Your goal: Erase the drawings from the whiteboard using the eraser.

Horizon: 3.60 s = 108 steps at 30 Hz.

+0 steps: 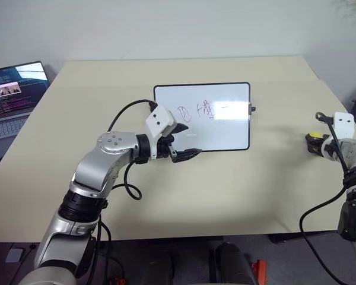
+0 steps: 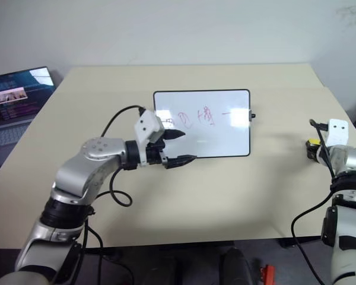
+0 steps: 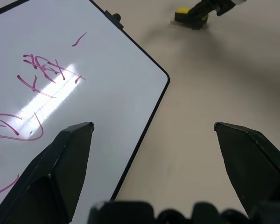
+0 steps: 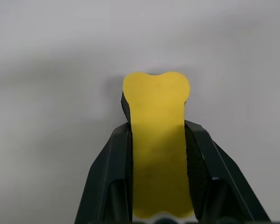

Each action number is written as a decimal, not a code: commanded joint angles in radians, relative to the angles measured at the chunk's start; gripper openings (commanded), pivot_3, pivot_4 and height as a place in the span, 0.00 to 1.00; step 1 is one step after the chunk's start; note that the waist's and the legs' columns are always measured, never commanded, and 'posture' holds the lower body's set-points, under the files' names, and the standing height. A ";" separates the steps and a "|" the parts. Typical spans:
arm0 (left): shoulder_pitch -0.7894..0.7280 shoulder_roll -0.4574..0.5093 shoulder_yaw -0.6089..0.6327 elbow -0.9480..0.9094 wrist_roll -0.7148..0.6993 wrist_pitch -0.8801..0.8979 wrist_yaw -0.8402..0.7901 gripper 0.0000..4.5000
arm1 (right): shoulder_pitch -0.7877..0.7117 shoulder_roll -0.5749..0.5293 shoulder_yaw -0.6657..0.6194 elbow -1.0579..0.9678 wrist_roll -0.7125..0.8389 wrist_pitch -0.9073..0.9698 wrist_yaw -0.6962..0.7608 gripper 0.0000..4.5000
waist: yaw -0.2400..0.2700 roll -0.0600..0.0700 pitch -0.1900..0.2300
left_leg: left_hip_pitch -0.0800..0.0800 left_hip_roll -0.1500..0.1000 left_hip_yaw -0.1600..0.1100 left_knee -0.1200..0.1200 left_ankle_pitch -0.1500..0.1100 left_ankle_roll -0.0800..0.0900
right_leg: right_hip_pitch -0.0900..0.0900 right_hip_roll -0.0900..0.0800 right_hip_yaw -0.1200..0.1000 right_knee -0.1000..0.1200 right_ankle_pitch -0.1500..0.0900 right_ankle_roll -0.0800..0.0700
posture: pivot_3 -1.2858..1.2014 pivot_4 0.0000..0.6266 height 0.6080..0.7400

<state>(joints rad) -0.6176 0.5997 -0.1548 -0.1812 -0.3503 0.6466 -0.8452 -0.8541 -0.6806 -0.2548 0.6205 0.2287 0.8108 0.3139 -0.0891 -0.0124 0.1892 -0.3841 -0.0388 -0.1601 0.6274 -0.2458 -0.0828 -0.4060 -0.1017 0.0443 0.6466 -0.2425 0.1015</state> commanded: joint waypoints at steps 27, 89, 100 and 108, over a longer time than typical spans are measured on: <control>0.228 0.236 0.211 -0.057 0.055 0.031 0.064 1.00 | -0.300 0.488 0.698 -0.257 -0.309 -0.422 0.163 0.25 | 0.003 -0.001 -0.001 | 0.000 0.001 -0.002 0.000 0.000 0.000 | -0.003 0.001 -0.001 0.003 0.000 -0.001 | 0.52 0.24 1.00; 0.181 0.187 0.148 -0.024 0.079 0.007 0.052 1.00 | -0.578 0.747 0.771 0.468 -0.720 -0.601 0.083 0.25 | -0.008 -0.003 -0.002 | 0.002 0.012 -0.003 -0.004 0.007 -0.004 | -0.011 0.014 0.000 0.016 0.003 -0.011 | 0.52 0.24 1.00; 0.192 0.187 0.156 -0.031 0.076 0.004 0.054 1.00 | -0.466 0.751 0.884 0.483 -0.794 -0.639 0.209 0.25 | -0.018 -0.003 -0.002 | 0.009 0.013 -0.003 -0.005 0.006 -0.004 | -0.005 0.015 0.000 0.016 0.000 -0.007 | 0.52 0.24 1.00; 0.195 0.188 0.157 -0.036 0.077 0.005 0.058 1.00 | -0.576 0.729 0.781 0.559 -0.749 -0.625 0.050 0.25 | -0.002 -0.003 -0.002 | 0.015 0.014 -0.004 -0.004 0.007 -0.004 | 0.001 0.016 0.000 0.017 0.001 -0.008 | 0.52 0.24 1.00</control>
<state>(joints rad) -0.4196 0.7823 -0.0302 -0.1882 -0.2735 0.6678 -0.7949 -1.3981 0.0637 0.5549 1.1731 -0.5269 0.1762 0.3972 -0.0907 -0.0150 0.1876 -0.3695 -0.0248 -0.1635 0.6230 -0.2390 -0.0870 -0.4056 -0.0855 0.0441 0.6633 -0.2420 0.0937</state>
